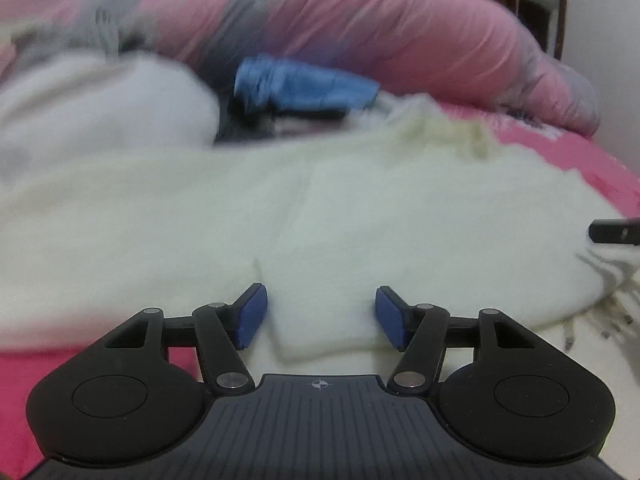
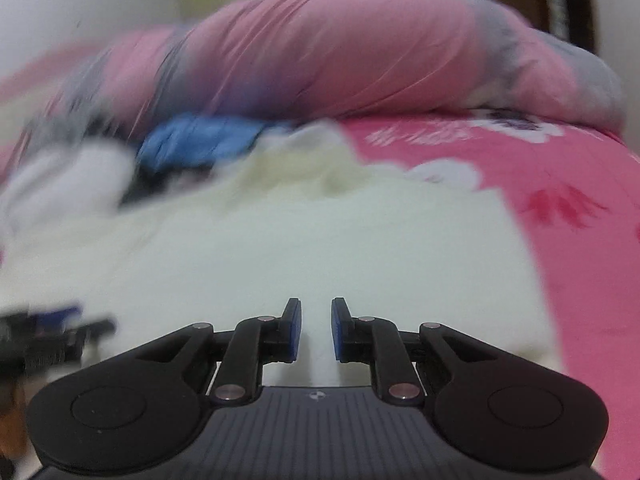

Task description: Fold clothes

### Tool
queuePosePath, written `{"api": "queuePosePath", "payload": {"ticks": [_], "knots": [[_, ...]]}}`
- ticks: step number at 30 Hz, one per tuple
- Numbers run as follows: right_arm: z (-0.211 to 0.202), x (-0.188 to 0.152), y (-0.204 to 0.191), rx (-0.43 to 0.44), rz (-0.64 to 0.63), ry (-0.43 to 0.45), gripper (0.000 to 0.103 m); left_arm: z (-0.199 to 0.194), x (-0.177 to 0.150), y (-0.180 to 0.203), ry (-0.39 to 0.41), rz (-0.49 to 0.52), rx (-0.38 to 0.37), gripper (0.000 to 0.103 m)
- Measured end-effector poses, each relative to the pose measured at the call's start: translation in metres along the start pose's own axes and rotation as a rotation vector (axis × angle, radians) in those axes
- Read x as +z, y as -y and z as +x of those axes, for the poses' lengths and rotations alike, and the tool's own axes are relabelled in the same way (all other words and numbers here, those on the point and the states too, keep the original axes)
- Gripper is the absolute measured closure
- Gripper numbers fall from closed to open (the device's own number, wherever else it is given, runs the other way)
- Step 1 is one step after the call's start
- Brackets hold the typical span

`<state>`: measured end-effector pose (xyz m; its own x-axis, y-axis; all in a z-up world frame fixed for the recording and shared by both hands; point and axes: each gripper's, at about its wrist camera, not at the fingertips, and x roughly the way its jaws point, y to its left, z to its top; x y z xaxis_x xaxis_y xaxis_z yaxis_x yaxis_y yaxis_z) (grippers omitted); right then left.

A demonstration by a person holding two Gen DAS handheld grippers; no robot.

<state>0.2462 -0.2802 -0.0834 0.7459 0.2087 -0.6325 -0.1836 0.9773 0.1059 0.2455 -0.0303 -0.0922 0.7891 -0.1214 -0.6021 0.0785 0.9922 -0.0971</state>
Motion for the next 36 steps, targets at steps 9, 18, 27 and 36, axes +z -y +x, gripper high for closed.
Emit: {"api": "queuePosePath", "payload": {"ticks": [9,18,27,36], "knots": [[-0.018,0.019,-0.038,-0.016,-0.057,0.040,0.081,-0.042,-0.004,-0.031,0.054,-0.111,-0.069,0.043],[0.052,0.017,-0.085,-0.014,-0.151,0.017,0.081,-0.048,-0.009,-0.036,0.056,-0.128,-0.079,0.043],[0.047,0.010,-0.094,-0.061,-0.213,0.060,0.080,-0.047,-0.007,-0.035,0.095,-0.156,-0.107,0.043],[0.040,0.008,-0.076,0.022,-0.099,0.043,0.080,0.005,0.028,-0.007,0.059,-0.064,-0.115,0.043]]}}
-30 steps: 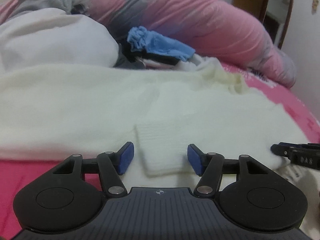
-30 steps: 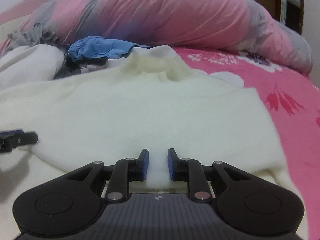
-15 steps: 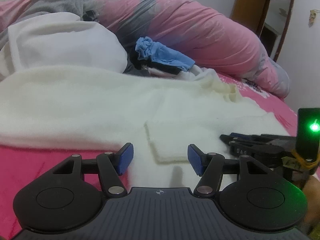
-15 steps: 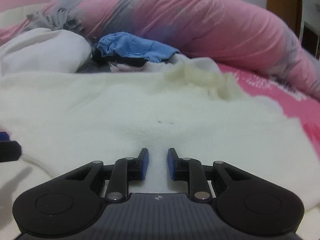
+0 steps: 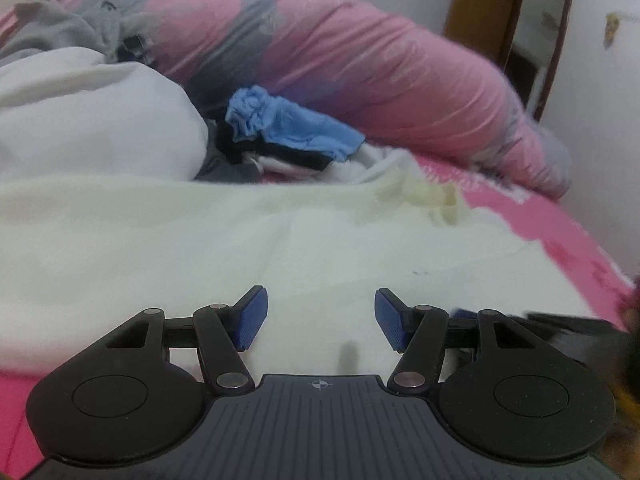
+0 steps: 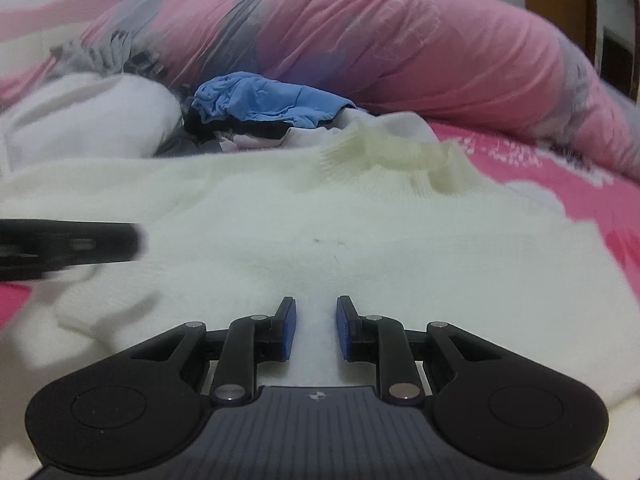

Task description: Fold clothes

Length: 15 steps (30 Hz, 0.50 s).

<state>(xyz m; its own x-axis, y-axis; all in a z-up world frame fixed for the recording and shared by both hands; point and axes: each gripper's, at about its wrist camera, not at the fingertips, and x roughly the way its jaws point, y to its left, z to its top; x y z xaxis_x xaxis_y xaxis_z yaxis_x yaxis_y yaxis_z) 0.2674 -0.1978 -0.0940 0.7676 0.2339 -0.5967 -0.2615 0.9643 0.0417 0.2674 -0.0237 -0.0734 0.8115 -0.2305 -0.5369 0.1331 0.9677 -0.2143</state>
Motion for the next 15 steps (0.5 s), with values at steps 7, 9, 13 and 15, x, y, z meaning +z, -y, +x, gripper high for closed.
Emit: {"api": "queuePosePath", "payload": {"ticks": [7,9,13,15], "knots": [[-0.011,0.030,0.032,0.123,0.009,-0.067,0.075,0.025,-0.016,-0.002,-0.034,0.031,-0.021,0.040],[-0.006,0.050,0.041,0.127,0.003,-0.065,0.064,0.024,-0.017,-0.006,-0.025,0.014,-0.039,0.040],[0.024,0.088,0.060,0.164,0.044,-0.142,0.061,0.022,-0.020,-0.007,-0.017,0.015,-0.045,0.040],[0.042,0.099,0.063,0.175,0.077,-0.212,0.061,0.023,-0.019,-0.005,-0.016,0.021,-0.044,0.040]]}}
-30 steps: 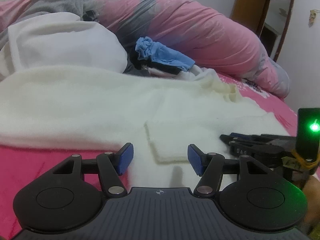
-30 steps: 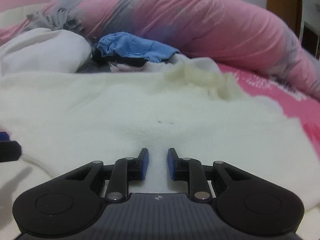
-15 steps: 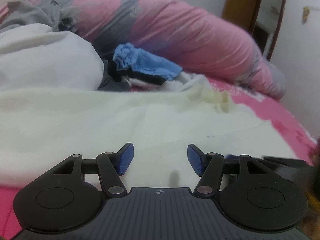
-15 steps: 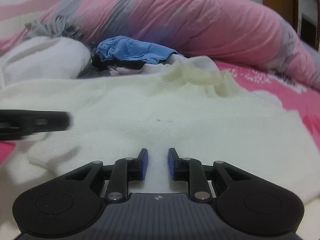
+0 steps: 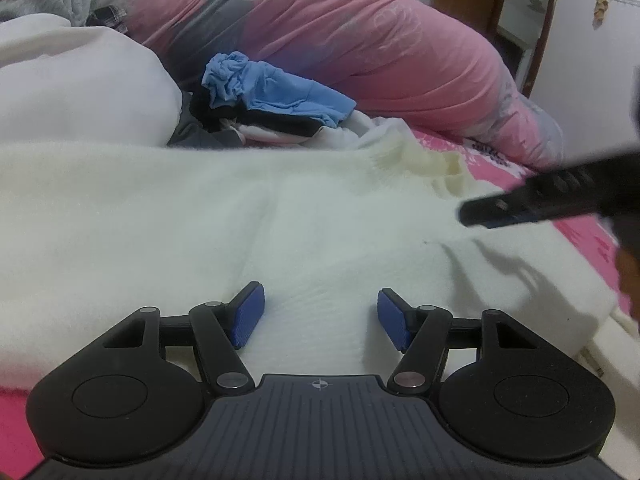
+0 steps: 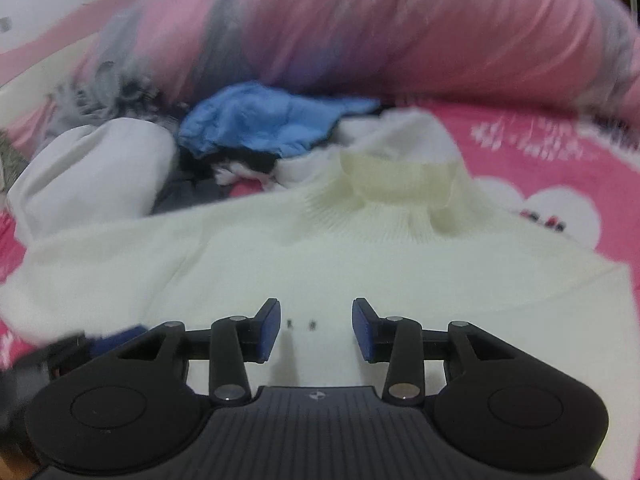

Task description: Fold clothes

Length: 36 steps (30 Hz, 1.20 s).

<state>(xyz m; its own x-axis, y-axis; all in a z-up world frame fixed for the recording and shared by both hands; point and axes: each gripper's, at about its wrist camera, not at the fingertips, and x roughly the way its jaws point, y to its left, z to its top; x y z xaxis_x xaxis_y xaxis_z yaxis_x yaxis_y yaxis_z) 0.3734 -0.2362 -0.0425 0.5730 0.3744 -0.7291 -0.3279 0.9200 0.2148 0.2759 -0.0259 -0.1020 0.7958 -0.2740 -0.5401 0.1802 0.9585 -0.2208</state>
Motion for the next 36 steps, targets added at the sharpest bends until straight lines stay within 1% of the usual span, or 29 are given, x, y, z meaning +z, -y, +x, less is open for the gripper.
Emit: {"api": "queuePosePath", "payload": {"ticks": [3,5,7,9,11,12,13,16,19,22,27,29,31,32,34,36], "knots": [[0.021,0.011,-0.005,-0.007,-0.004,-0.091,0.061,0.000,0.000,0.000,0.002,0.000,-0.003,0.040],[0.032,0.013,-0.014,-0.027,-0.040,-0.143,0.061,0.000,0.000,-0.001,0.004,-0.003,-0.007,0.040],[0.038,0.010,-0.020,-0.056,-0.071,-0.167,0.062,0.000,0.000,-0.002,0.005,-0.007,-0.012,0.040],[0.043,0.007,-0.025,-0.078,-0.097,-0.186,0.065,-0.001,0.000,-0.003,0.006,-0.010,-0.015,0.040],[0.041,0.006,-0.022,-0.065,-0.080,-0.180,0.076,-0.001,0.000,-0.003,0.007,-0.013,-0.017,0.040],[0.040,0.006,-0.020,-0.056,-0.067,-0.176,0.093,-0.001,0.000,-0.003,0.007,-0.013,-0.017,0.040],[0.038,0.006,-0.017,-0.047,-0.046,-0.171,0.103,-0.001,0.000,-0.003,0.007,-0.013,-0.017,0.040],[0.028,0.006,-0.003,-0.006,0.038,-0.110,0.103,-0.001,0.000,-0.003,0.007,-0.013,-0.017,0.040],[0.016,0.009,0.007,0.010,0.086,-0.058,0.103,-0.001,0.000,-0.003,0.006,-0.012,-0.016,0.040],[0.010,0.015,0.011,0.019,0.104,-0.049,0.103,-0.001,0.000,-0.003,0.007,-0.011,-0.015,0.040],[0.023,0.018,0.009,-0.002,0.088,-0.116,0.102,-0.004,0.000,-0.005,0.019,-0.023,-0.029,0.040],[0.030,0.013,0.010,-0.002,0.080,-0.153,0.102,-0.009,-0.001,-0.010,0.046,-0.058,-0.074,0.040],[0.033,0.004,0.010,0.007,0.058,-0.193,0.102,-0.018,-0.001,-0.015,0.091,-0.088,-0.131,0.040],[0.031,-0.001,0.007,0.005,0.035,-0.198,0.102,-0.022,-0.001,-0.015,0.116,-0.090,-0.155,0.040],[0.026,-0.010,0.003,0.001,-0.009,-0.208,0.102,-0.024,-0.001,-0.009,0.129,-0.054,-0.163,0.040],[0.021,-0.019,-0.002,-0.009,-0.045,-0.207,0.103,-0.020,-0.001,0.002,0.109,-0.002,-0.144,0.040]]}}
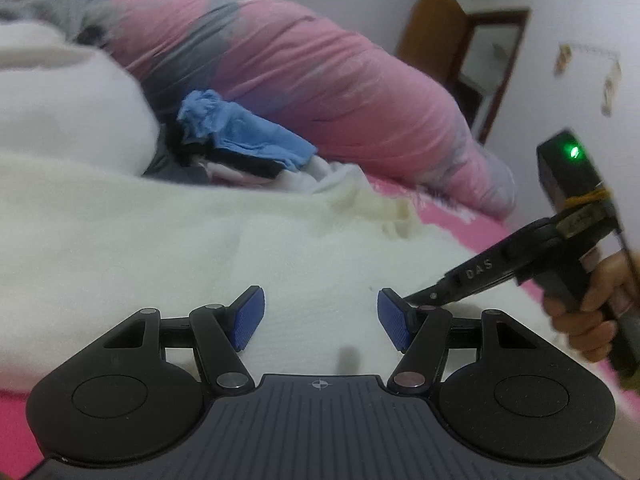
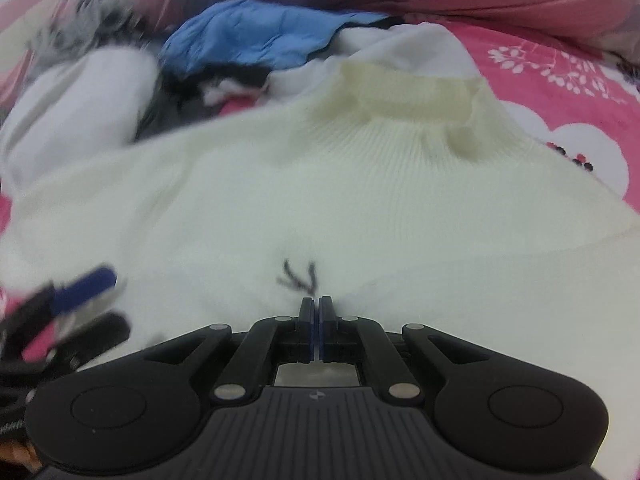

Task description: Fold clothes

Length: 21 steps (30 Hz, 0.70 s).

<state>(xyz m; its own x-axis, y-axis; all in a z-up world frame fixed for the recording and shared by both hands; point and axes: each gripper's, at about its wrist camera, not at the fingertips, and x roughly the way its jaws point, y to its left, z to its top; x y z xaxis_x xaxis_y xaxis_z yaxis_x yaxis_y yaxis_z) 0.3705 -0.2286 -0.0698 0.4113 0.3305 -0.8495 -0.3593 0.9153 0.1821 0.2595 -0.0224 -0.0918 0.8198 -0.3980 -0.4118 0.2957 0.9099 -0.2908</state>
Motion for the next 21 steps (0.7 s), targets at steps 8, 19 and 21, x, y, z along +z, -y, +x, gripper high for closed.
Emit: {"api": "queuePosePath", "payload": {"ticks": [8,19,21], "knots": [[-0.008,-0.015,-0.009,-0.023,-0.035,0.014,0.103,0.018,-0.002,0.003,-0.107,0.029,0.028,0.040],[-0.066,-0.018,0.008,-0.039,0.063,0.438,0.102,0.007,-0.001,-0.008,-0.047,-0.045,0.052,0.041],[-0.081,-0.026,0.007,-0.006,0.042,0.435,0.102,0.005,0.000,-0.012,-0.034,-0.066,0.058,0.041]]}}
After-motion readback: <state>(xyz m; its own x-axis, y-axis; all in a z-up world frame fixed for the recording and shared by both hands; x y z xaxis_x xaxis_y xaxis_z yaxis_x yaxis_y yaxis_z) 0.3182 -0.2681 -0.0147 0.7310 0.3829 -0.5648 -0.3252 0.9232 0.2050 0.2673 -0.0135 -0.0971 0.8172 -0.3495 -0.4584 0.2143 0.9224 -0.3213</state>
